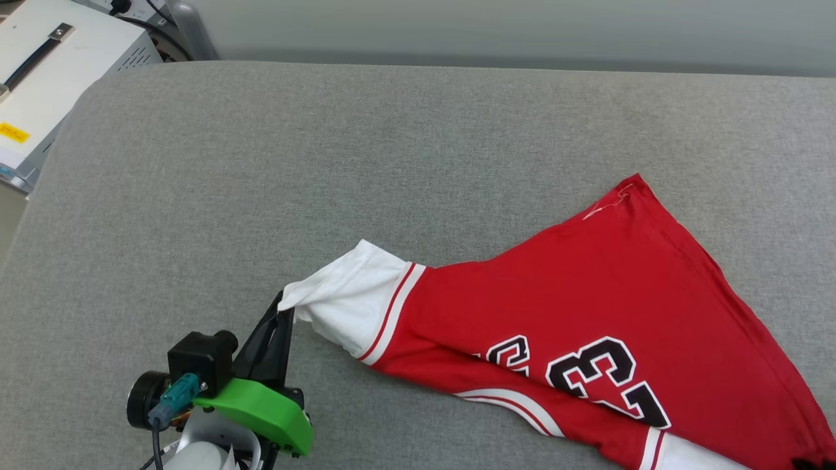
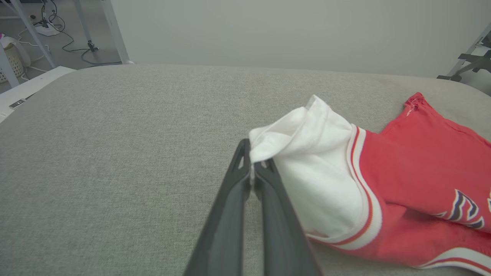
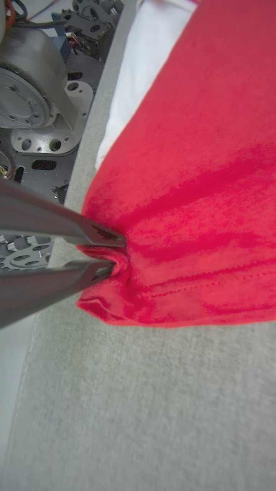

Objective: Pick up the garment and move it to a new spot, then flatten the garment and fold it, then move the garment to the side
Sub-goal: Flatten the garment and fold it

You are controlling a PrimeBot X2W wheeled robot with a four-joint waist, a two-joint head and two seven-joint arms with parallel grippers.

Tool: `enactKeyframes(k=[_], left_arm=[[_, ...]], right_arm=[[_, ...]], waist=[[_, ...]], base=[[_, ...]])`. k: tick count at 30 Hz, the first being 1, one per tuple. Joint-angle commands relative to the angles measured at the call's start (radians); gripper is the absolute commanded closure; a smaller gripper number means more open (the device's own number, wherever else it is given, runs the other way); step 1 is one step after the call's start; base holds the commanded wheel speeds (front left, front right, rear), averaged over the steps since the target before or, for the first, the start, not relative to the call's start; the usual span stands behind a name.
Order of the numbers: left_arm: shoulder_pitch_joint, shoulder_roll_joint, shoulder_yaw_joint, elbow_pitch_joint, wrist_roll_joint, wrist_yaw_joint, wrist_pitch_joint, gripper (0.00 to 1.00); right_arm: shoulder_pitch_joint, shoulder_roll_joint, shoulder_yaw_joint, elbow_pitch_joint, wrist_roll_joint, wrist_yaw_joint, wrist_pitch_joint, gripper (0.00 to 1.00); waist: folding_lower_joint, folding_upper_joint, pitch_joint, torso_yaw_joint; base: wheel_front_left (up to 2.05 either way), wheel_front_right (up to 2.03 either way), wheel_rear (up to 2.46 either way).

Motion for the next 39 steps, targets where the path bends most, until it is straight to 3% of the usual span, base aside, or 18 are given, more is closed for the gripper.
enactKeyframes(k=[1, 9, 15, 23, 32, 39], left_arm=[[0.015, 0.006, 0.002, 0.002, -0.005, 0.004, -0.004, 1.0], [0.008, 0.007, -0.001, -0.005, 0.0, 0.006, -0.006, 1.0], [-0.022, -0.001, -0.01, -0.009, 0.011, 0.001, -0.004, 1.0], [-0.086, -0.023, -0.026, -0.009, 0.034, -0.013, -0.006, 1.0], [-0.155, -0.064, -0.046, 0.002, 0.06, -0.03, -0.013, 1.0], [-0.197, -0.086, -0.052, 0.011, 0.074, -0.042, -0.018, 1.0]], right_arm=[[-0.008, 0.008, -0.042, -0.016, -0.021, -0.001, -0.025, 0.0], [-0.087, 0.018, -0.269, -0.197, -0.11, -0.001, -0.045, 0.0], [-0.23, 0.039, -0.32, -0.317, -0.18, -0.001, -0.002, 0.0], [-0.511, 0.048, -0.171, -0.282, -0.224, -0.001, 0.114, 0.0], [-0.792, 0.084, 0.031, -0.043, -0.224, -0.001, 0.301, 0.0], [-0.922, 0.124, 0.133, 0.112, -0.224, -0.001, 0.286, 0.0]], waist=[[0.0001, 0.0035, -0.005, -0.004], [0.0001, 0.0035, 0.002, -0.002], [0.0001, 0.0035, 0.036, 0.019], [0.0001, 0.0035, 0.114, 0.065], [0.0001, 0.0035, 0.205, 0.122], [0.0001, 0.0035, 0.27, 0.152]], base=[[0.0, 0.0, 0.0], [0.0, 0.0, 0.0], [0.0, 0.0, 0.0], [0.0, 0.0, 0.0], [0.0, 0.0, 0.0], [0.0, 0.0, 0.0]])
